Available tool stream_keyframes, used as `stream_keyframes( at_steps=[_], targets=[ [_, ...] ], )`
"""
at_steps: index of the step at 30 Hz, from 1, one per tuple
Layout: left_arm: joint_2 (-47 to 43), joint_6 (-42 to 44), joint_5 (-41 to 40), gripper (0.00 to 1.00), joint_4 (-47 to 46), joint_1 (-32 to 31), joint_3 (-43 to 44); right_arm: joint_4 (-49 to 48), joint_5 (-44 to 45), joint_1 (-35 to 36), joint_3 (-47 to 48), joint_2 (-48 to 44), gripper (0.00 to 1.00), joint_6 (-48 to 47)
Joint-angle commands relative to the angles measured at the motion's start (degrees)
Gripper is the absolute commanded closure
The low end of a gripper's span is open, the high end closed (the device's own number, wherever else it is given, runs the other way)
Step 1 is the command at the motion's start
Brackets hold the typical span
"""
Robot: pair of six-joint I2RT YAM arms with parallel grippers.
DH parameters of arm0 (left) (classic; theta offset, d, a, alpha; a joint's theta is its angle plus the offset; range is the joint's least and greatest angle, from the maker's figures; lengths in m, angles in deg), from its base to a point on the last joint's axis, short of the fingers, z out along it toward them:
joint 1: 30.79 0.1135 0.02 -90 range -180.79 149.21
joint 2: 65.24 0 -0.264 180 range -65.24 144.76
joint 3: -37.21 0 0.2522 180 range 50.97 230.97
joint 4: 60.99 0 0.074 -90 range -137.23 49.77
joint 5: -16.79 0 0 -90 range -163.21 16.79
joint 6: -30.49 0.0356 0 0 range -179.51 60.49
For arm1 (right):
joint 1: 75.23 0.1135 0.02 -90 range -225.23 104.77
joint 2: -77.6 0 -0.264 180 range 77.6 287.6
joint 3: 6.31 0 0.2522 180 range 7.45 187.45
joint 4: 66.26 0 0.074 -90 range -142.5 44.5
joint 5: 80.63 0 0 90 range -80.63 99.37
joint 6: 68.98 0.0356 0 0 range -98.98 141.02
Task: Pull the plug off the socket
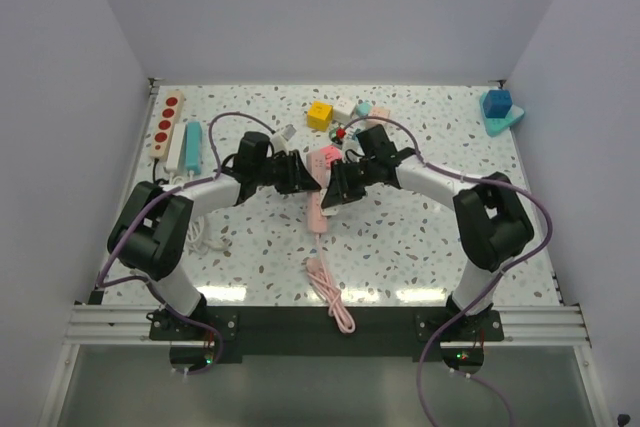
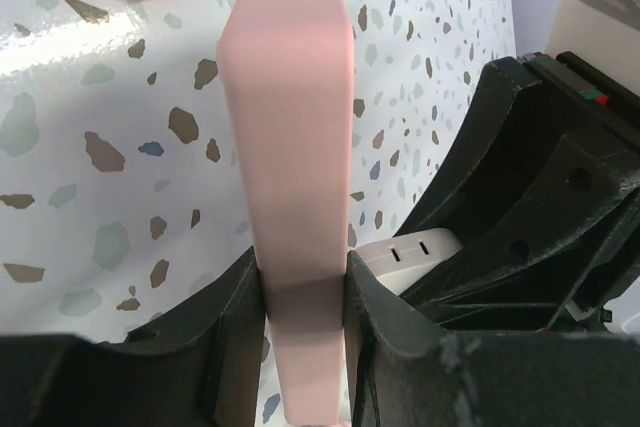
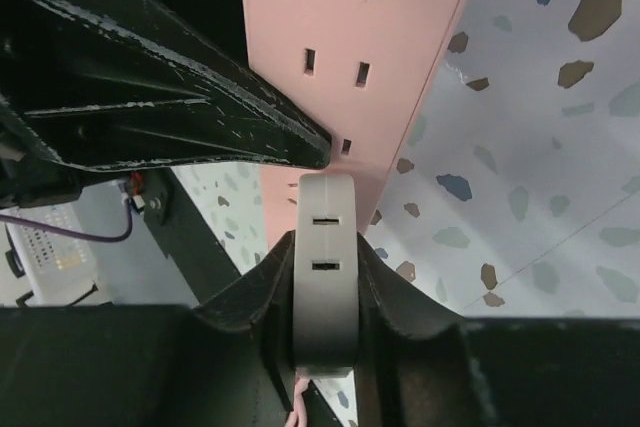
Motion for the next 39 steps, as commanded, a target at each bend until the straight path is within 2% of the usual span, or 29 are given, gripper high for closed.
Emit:
stream_keyframes(
  at_steps=[1,2,3,4,8,11,14,15,18,21,22,24,27,32,37,39],
  targets=[
    [-0.84,0.81,-0.3,1.0,-1.48,0.26,2.6,-1.17,-1.99,3.8,0.58,-0.26,0.78,1.87],
    [-0.67,1.08,-1.44,1.0,-0.78,0.17,2.96,-0.47,-1.11,4.42,0.58,-0.44,0.81,2.14],
    [-0.66,1.16,-2.06,1.0,0.18,0.17,3.13,0.14,0.21,5.04,0.76,-0.87,0.93,2.93],
    [-0.66,1.34,-2.68,1.0,0.72,0.17,3.4,0.85,1.61,6.09,1.37,-0.88,0.97,3.28],
    [-1.28,1.6,-4.52,1.0,0.98,0.17,3.49,5.06,9.86,6.98,2.6,-0.44,1.0,4.69],
    [-1.19,3.97,-7.5,1.0,4.23,0.43,4.01,6.21,11.73,6.19,2.26,-2.89,1.0,4.96],
    [-1.28,4.94,-8.66,1.0,6.26,1.75,2.88,5.08,8.5,4.09,0.15,-8.84,1.0,5.4],
    [-1.37,5.12,-9.09,1.0,6.52,2.1,2.09,4.46,3.96,2.95,-1.25,-10.53,1.0,5.83],
    [-1.46,6.08,-9.8,1.0,7.05,3.33,1.21,4.19,-0.56,0.66,-3.63,-17.03,1.0,5.84],
    [-1.37,7.4,-10.59,1.0,8.36,4.3,1.03,4.2,-3.98,-2.76,-5.65,-19.24,1.0,5.14],
    [-1.28,8.01,-10.68,1.0,8.72,4.56,1.2,3.06,-7.74,-3.65,-5.83,-18.99,1.0,5.05],
    [-1.19,8.55,-10.68,1.0,10.03,5.18,1.81,4.97,-8.75,-5.23,-3.39,-16.45,1.0,2.69],
    [-2.07,10.13,-11.38,1.0,13.89,6.06,3.83,11.57,2.66,-6.81,2.84,-10.58,1.0,0.04],
    [-4.18,15.66,-17.25,1.0,25.47,10.53,11.56,9.83,17.69,-9.54,13.57,0.42,1.0,4.07],
    [0.73,23.92,-25.16,1.0,37.7,16.94,24.91,7.98,22.8,-11.04,26.58,12.71,1.0,8.46],
    [3.02,26.46,-26.85,1.0,42.02,18.18,30.17,5.44,19.93,-12.26,29.48,15.54,1.0,11.7]
  ],
)
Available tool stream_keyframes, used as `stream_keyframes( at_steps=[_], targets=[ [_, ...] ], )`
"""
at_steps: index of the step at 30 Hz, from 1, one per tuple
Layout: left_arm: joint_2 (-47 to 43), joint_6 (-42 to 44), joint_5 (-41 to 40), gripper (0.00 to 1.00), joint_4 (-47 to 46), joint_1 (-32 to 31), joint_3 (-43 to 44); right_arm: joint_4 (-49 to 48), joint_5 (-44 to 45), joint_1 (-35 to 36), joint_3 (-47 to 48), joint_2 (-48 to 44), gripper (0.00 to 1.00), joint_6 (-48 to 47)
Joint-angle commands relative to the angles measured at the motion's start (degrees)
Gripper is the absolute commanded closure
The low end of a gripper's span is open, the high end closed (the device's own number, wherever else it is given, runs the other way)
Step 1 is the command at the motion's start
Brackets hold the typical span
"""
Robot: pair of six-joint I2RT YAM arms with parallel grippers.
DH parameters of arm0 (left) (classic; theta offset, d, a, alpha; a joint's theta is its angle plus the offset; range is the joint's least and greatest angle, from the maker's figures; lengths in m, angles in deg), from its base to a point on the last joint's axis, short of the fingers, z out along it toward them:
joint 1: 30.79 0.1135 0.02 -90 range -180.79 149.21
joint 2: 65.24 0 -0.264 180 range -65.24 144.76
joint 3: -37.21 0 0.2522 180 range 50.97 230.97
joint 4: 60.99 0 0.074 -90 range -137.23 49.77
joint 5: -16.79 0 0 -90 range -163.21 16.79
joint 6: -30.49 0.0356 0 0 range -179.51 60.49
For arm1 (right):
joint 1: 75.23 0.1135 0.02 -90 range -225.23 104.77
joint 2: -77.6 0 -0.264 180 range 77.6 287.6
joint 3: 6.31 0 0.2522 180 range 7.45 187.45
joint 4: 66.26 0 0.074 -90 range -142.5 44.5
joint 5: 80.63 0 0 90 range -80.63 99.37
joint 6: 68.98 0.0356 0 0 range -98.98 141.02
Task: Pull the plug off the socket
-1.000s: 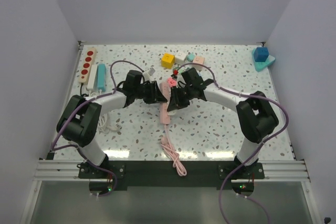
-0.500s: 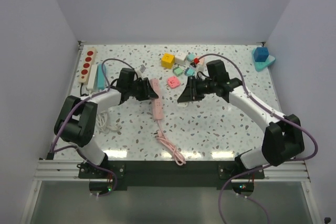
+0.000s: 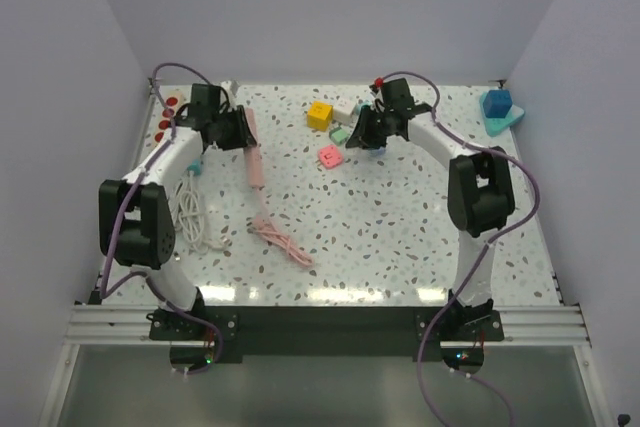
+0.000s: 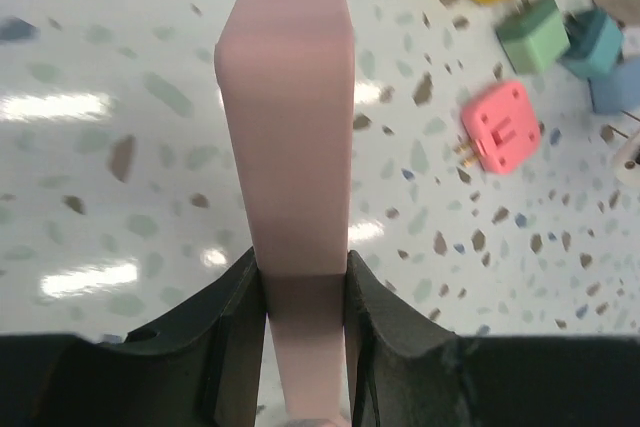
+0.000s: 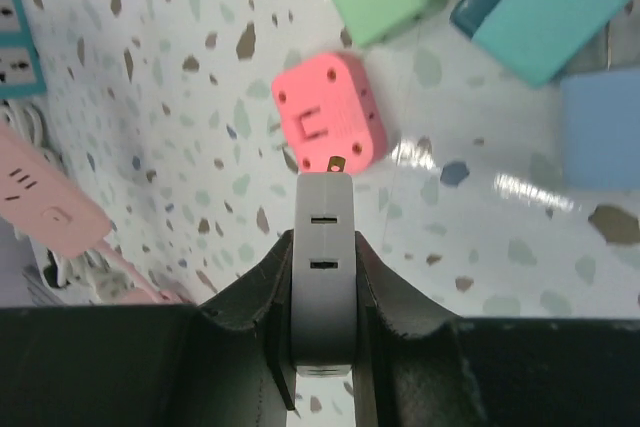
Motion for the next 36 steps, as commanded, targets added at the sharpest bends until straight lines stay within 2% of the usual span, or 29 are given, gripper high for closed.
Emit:
stream_keyframes(
  at_steps=[1,4,7,8,11,12,13,14,15,16,18,19,21,22,24,25,26,29,31,33,36],
  targets=[
    [4.22,9.21,-8.14,1.0,7.89,3.67,9.3,-7.58,0.46,-1.49,5.67,4.92,1.0,6.36],
    [9.24,11.32,-11.04,1.0,10.7,5.17,14.58,-9.74,-2.89,-2.2,11.37,9.68,0.97,10.06],
    [13.98,12.46,-13.85,1.0,12.9,6.14,18.89,-7.29,-3.24,-2.29,19.8,16.36,0.86,11.91],
    [14.95,12.55,-14.47,1.0,13.69,6.4,20.64,-6.23,-3.33,-2.29,24.18,19.16,0.72,12.7],
    [17.86,12.56,-16.48,1.0,13.96,7.2,22.23,-3.24,-2.11,-2.2,28.69,21.82,0.59,12.97],
    [19.08,12.47,-17.02,0.99,13.87,7.46,22.93,-2.19,-1.23,-2.37,30.62,22.69,0.45,13.14],
    [19.7,12.29,-17.46,0.87,13.96,7.98,23.29,-0.35,-0.27,-2.46,31.33,23.05,0.41,13.15],
    [20.32,12.12,-17.64,0.84,14.13,8.08,23.55,0.71,1.14,-2.55,31.95,23.49,0.37,13.23],
    [21.19,11.94,-17.38,0.82,14.31,8.08,23.99,1.51,1.41,-2.81,32.74,23.67,0.29,13.15],
    [21.46,11.68,-17.9,0.72,14.48,9.47,24.17,2.65,1.41,-2.99,32.83,23.58,0.26,13.06],
    [21.38,11.06,-17.64,0.64,14.57,10.01,24.17,4.14,2.03,-3.25,32.05,22.62,0.21,12.1],
    [21.12,10.8,-17.64,0.53,14.57,10.1,24.08,5.11,2.55,-3.51,31.17,20.09,0.17,11.57],
    [19.37,9.75,-17.99,0.41,14.22,10.1,23.65,5.73,5.36,-3.95,27.24,16.31,0.14,9.47],
    [18.57,9.48,-17.91,0.3,13.87,10.1,23.29,7.04,6.76,-4.22,25.99,12.55,0.12,8.85],
    [15.69,7.91,-16.51,0.19,12.73,10.1,22.24,9.15,10.79,-5.1,23.61,8.57,0.1,6.47],
    [14.45,7.37,-13.63,0.08,11.68,10.1,21.8,11.51,12.21,-5.36,23.08,6.81,0.09,5.51],
    [13.3,6.93,-11.68,0.03,11.41,10.1,21.28,12.49,13.44,-5.62,22.21,3.4,0.07,4.19],
    [8.21,4.04,-4.93,0.0,8.27,10.1,18.56,15.57,19.59,-6.94,21.76,-0.66,0.02,1.99],
    [4.87,1.75,-0.53,0.0,5.71,10.01,17.15,18.28,24.06,-7.91,22.98,-0.59,0.02,1.28],
    [2.15,-0.44,3.78,0.0,3.42,10.01,14.25,21.01,27.33,-9.75,27.35,2.11,0.02,0.93],
    [-1.19,-4.84,13.01,0.0,-2.9,9.57,8.54,29.09,37.86,-13.53,34.93,7.21,0.02,3.73]
  ],
)
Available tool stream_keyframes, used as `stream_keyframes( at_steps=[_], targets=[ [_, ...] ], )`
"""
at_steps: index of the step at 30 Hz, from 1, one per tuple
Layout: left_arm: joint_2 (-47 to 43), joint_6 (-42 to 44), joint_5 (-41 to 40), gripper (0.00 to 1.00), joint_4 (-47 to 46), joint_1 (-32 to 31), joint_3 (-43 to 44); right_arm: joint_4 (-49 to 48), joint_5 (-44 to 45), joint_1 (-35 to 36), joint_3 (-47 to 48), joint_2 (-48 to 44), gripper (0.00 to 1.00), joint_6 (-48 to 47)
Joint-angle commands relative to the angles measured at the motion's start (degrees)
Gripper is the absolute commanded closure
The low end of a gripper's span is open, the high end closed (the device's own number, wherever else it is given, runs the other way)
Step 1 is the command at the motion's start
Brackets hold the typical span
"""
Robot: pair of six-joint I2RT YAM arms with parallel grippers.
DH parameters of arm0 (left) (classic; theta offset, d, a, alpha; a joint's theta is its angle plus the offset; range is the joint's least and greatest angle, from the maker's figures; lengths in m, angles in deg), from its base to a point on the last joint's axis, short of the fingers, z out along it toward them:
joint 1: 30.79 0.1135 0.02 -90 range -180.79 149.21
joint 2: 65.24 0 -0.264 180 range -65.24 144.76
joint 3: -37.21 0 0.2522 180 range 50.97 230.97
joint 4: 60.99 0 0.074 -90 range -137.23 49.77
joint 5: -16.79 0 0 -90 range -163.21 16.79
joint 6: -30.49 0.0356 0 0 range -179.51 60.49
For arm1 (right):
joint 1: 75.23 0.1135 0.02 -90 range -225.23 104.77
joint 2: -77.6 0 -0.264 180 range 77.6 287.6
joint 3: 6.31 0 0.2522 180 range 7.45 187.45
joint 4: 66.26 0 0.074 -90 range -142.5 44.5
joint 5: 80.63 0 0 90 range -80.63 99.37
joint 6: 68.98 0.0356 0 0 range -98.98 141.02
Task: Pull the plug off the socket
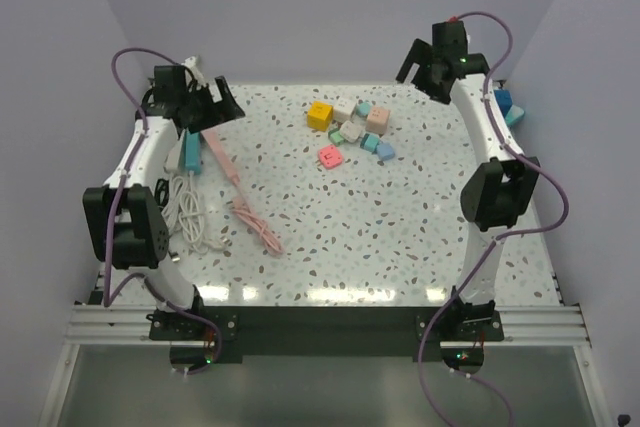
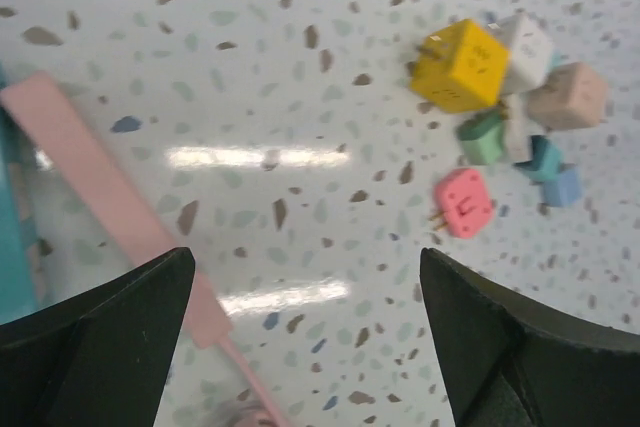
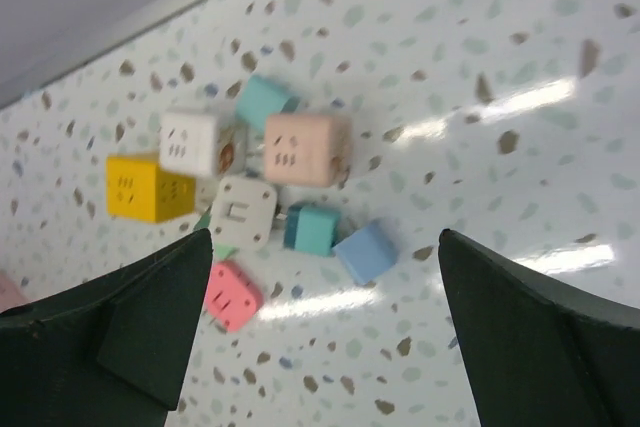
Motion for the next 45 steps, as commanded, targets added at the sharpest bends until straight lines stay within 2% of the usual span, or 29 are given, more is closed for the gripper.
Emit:
stream_keyframes(
  at_steps=[1,3,4,5,7,8,10,12,14,15,17,18,19,22,26,27,29,33,37,39,41,45],
  targets=[
    [-4.27,-6.77,16.29,0.0,-12.82,-0.96,-6.26,9.4,17.95,-4.24,5.72,5.87,0.02,1.14],
    [-4.71,-8.35,19.92,0.0,-16.46,-3.23,-10.4,6.95,21.85,-6.09,4.07,5.97,0.02,1.76],
    [-4.37,-8.53,21.16,0.0,-17.78,-4.12,-11.02,2.32,23.61,-6.27,2.66,5.71,0.02,1.32],
    [-3.84,-8.62,21.87,0.0,-18.4,-4.91,-11.9,-0.51,27.11,-6.45,-0.66,5.45,0.02,-1.29],
    [-1.82,-8.97,23.27,0.0,-19.1,-7.2,-12.17,-10.05,28.28,-6.45,-4.1,5.0,0.02,-5.51],
    [-1.2,-9.15,23.71,0.0,-19.72,-7.82,-12.34,-13.51,28.46,-6.45,-6.9,5.0,0.02,-11.37],
    [0.2,-10.64,24.33,0.0,-22.69,-9.66,-12.96,-21.49,27.06,-6.45,-9.82,4.83,0.02,-16.93],
    [1.87,-12.22,24.69,0.0,-24.72,-10.98,-13.05,-25.21,26.27,-6.45,-12.99,4.92,0.02,-23.27],
    [3.28,-13.62,25.65,0.0,-27.62,-11.42,-12.26,-29.33,21.99,-6.45,-18.92,2.65,0.02,-28.53],
    [5.2,-15.11,26.26,0.0,-28.07,-11.69,-11.91,-32.32,15.17,-6.54,-21.41,1.41,0.02,-30.39],
    [8.88,-17.05,27.67,0.0,-30.88,-11.86,-9.37,-38.49,9.94,-6.27,-25.19,0.09,0.02,-34.17],
    [10.13,-17.41,28.2,0.0,-31.06,-11.95,-8.31,-39.46,8.0,-6.36,-25.13,0.34,0.03,-34.28],
    [11.36,-17.59,28.72,0.0,-30.02,-12.04,-5.52,-39.82,1.81,-6.36,-24.52,0.78,0.03,-34.45],
    [14.36,-17.15,28.29,0.0,-28.78,-12.22,-2.25,-38.16,-5.62,-6.27,-18.99,5.16,0.04,-33.75],
    [14.36,-18.02,27.59,0.0,-29.74,-12.3,-2.06,-32.62,2.16,-6.62,-3.03,16.15,0.04,-31.73],
    [14.27,-18.03,27.59,0.0,-30.26,-12.39,-2.32,-32.35,4.27,-6.62,-1.06,19.99,0.02,-31.73],
    [13.92,-18.11,27.41,0.0,-30.36,-12.39,-2.68,-33.05,11.28,-7.76,1.41,21.78,0.01,-29.55],
    [12.52,-18.03,27.15,0.0,-31.76,-12.39,-5.22,-39.36,16.33,-11.01,-1.3,20.74,0.01,-29.08],
    [12.69,-17.33,27.58,0.0,-31.5,-12.39,-6.9,-51.49,20.98,-11.28,-9.81,16.97,0.01,-40.92],
    [13.91,-17.32,28.55,0.0,-31.06,-12.39,-6.81,-57.1,23.0,-11.37,-12.02,16.52,0.01,-43.93],
    [14.79,-17.41,28.64,0.0,-30.97,-12.39,-6.81,-60.72,23.89,-11.37,-15.62,15.9,0.01,-47.36],
    [16.64,-16.8,29.17,0.0,-29.05,-12.48,-3.83,-74.14,21.0,-11.72,-25.1,12.13,0.01,-50.71]
  ],
)
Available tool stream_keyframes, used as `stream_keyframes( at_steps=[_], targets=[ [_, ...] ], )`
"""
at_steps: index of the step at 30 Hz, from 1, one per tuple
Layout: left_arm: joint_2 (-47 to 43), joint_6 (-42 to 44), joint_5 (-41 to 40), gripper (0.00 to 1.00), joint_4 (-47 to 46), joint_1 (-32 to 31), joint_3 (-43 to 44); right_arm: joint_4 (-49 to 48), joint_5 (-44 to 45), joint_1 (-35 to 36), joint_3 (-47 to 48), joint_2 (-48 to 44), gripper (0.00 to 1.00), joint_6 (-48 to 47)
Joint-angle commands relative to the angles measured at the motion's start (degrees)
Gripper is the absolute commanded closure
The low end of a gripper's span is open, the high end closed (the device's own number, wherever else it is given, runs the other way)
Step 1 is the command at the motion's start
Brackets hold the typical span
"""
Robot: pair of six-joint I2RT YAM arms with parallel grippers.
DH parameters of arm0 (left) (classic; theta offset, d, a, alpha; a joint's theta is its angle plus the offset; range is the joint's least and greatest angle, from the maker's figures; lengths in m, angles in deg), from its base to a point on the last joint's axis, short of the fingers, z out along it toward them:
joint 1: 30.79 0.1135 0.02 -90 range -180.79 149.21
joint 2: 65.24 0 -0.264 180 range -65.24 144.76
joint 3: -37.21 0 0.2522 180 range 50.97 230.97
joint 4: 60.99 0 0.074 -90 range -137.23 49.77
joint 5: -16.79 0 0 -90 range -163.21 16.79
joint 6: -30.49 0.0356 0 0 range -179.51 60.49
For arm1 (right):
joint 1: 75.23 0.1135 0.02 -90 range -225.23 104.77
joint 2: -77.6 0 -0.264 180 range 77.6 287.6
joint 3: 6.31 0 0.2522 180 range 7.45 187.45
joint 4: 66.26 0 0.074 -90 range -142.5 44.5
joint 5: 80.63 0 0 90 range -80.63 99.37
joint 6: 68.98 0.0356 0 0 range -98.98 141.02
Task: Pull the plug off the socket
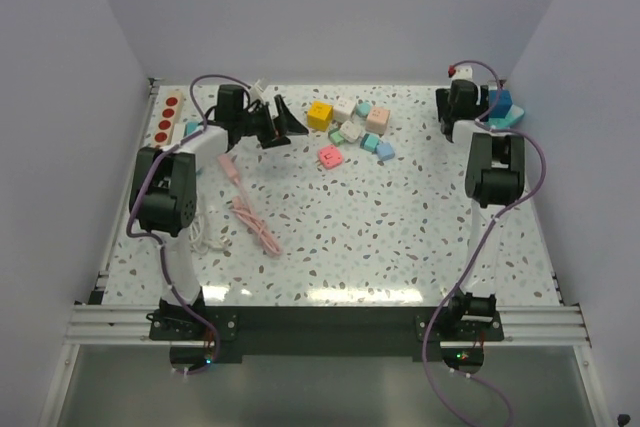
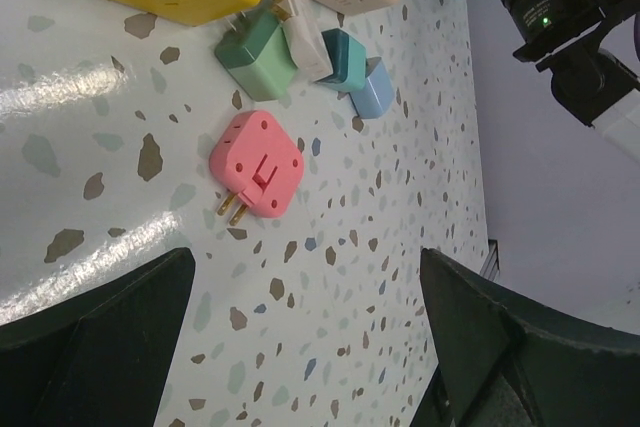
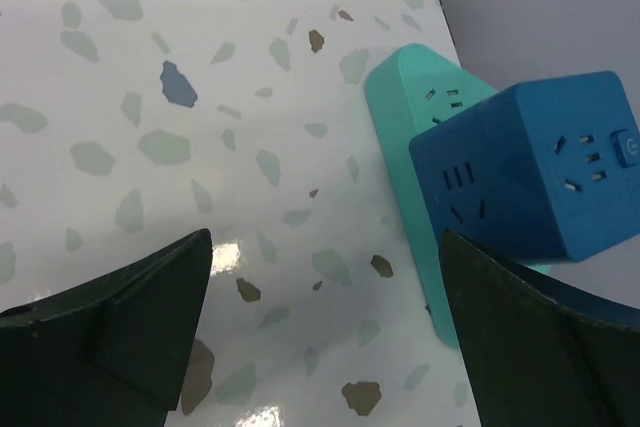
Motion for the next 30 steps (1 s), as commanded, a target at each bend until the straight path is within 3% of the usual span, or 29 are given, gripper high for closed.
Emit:
stream_keyframes(
  at_steps=[1,5,9,17,25,30],
  targets=[
    [2.22,1.15,1.8,0.0,0.16,-0.5,3.3,-16.68,-1.49,0.0,-6.25,-7.85,0.01,-4.38],
    [3.19,0.89,1.72,0.0,0.16,-0.68,3.92,-16.95,-1.95,-1.5,-7.16,-9.97,0.01,-2.96],
    [4.68,0.97,1.89,0.0,-0.1,-0.85,3.4,-12.3,0.34,-3.43,-1.98,-7.25,0.01,0.63],
    [7.49,0.01,1.36,0.0,-0.19,-1.56,3.48,-14.05,0.07,-6.25,-1.44,-5.83,0.01,7.14],
    [9.43,0.45,0.49,0.0,4.12,-1.82,7.26,-13.53,-12.66,-6.87,-7.23,-10.14,0.02,10.65],
    [9.87,0.27,0.4,0.0,4.29,-2.35,7.62,-14.67,-12.41,-6.87,-9.79,-13.82,0.02,11.45]
  ],
)
